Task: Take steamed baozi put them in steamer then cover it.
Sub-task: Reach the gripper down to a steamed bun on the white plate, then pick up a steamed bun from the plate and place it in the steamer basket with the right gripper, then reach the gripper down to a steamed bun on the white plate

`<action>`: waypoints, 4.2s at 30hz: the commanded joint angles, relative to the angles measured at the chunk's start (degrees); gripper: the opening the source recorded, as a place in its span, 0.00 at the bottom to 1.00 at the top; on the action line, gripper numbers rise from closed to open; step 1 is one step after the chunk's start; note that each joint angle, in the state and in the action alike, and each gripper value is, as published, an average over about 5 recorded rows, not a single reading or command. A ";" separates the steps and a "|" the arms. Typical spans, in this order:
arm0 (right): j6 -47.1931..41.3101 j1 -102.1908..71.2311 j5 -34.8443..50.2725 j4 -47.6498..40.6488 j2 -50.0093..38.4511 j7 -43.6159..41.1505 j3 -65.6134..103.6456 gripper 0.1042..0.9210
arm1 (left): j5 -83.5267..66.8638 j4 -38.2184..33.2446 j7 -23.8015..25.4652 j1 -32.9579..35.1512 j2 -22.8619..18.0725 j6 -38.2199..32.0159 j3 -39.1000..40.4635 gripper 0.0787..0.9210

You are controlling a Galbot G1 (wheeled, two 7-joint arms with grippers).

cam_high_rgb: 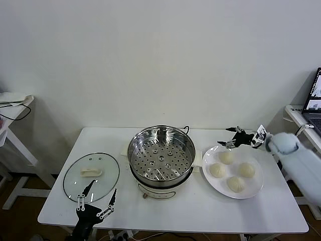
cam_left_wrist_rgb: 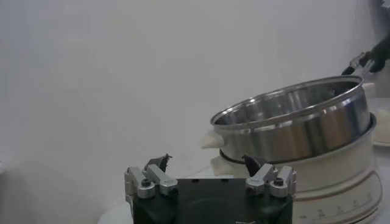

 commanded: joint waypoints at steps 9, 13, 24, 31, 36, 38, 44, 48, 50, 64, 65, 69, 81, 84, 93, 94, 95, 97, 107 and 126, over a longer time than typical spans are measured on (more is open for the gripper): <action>7.43 11.90 -26.18 -14.06 8.95 -12.82 -11.07 0.88 | 0.97 0.61 0.35 0.46 -0.05 -0.39 0.37 0.88; 7.52 10.91 -26.29 -15.28 10.70 -10.95 -10.96 0.88 | 1.13 0.83 0.29 0.49 -0.12 -0.56 0.43 0.88; 8.25 9.28 -28.07 -18.97 14.94 -6.60 -10.21 0.88 | 1.14 1.55 0.18 0.14 -0.28 -0.71 0.22 0.88; 8.30 9.13 -28.76 -19.28 15.57 -5.76 -10.63 0.87 | 1.11 1.68 0.09 0.06 -0.35 -0.74 0.15 0.88; 8.28 9.17 -28.90 -18.63 15.30 -5.81 -10.89 0.80 | 1.13 1.68 0.10 0.18 -0.43 -0.80 0.26 0.88; 8.30 9.34 -28.71 -17.88 14.96 -5.86 -11.05 0.75 | 1.13 1.65 0.11 0.20 -0.49 -0.78 0.29 0.88; 9.63 10.91 -27.09 -11.85 11.78 -6.17 -12.81 0.70 | 1.14 1.42 0.05 0.17 -0.64 -0.75 0.26 0.88; 15.40 15.63 -22.97 -2.09 7.52 -6.69 -17.34 0.69 | 1.15 0.95 0.03 0.21 -0.54 -0.74 0.24 0.88; 21.22 19.40 -23.37 2.45 6.62 -6.72 -19.61 0.69 | 1.16 0.75 0.02 0.14 -0.45 -0.72 0.26 0.88; 41.90 40.98 -17.90 20.81 16.77 -5.18 -37.79 0.72 | 1.15 0.14 -0.24 0.39 -0.22 -1.15 0.47 0.88; 42.45 41.53 -18.08 21.24 17.77 -5.20 -38.37 0.73 | 1.15 0.07 -0.24 0.41 -0.20 -1.16 0.49 0.88; 43.50 41.48 -19.91 21.74 21.06 -5.32 -39.71 0.73 | 1.16 -0.15 -0.26 0.53 -0.12 -1.25 0.51 0.88; 40.47 33.12 -26.03 16.40 26.98 -3.67 -43.59 0.73 | 1.31 -0.02 -0.42 0.78 -0.24 -1.92 0.67 0.88; 39.28 31.76 -27.32 14.88 28.02 -3.20 -43.59 0.73 | 1.42 0.11 -0.59 0.72 -0.33 -1.93 0.76 0.88; 39.06 29.22 -33.00 8.57 31.40 -2.56 -40.54 0.73 | 1.50 0.18 -0.63 0.69 -0.46 -2.22 0.83 0.88; 39.29 29.09 -33.34 7.85 31.70 -2.50 -40.32 0.74 | 1.50 0.25 -0.64 0.71 -0.44 -2.32 0.79 0.88; 39.49 28.99 -33.57 7.30 31.96 -2.45 -40.15 0.74 | 1.50 0.33 -0.64 0.72 -0.43 -2.42 0.74 0.88; 39.87 28.72 -34.19 6.45 32.46 -2.36 -39.85 0.74 | 1.50 0.49 -0.65 0.73 -0.43 -2.61 0.66 0.88; 40.13 28.12 -35.71 5.69 33.53 -1.58 -39.10 0.85 | 1.48 0.58 -0.63 0.47 -0.47 -2.79 0.57 0.88; 2.55 46.24 11.48 11.28 7.09 -11.81 -49.56 0.88 | 1.55 0.07 -0.65 0.53 -0.28 -2.92 0.13 0.88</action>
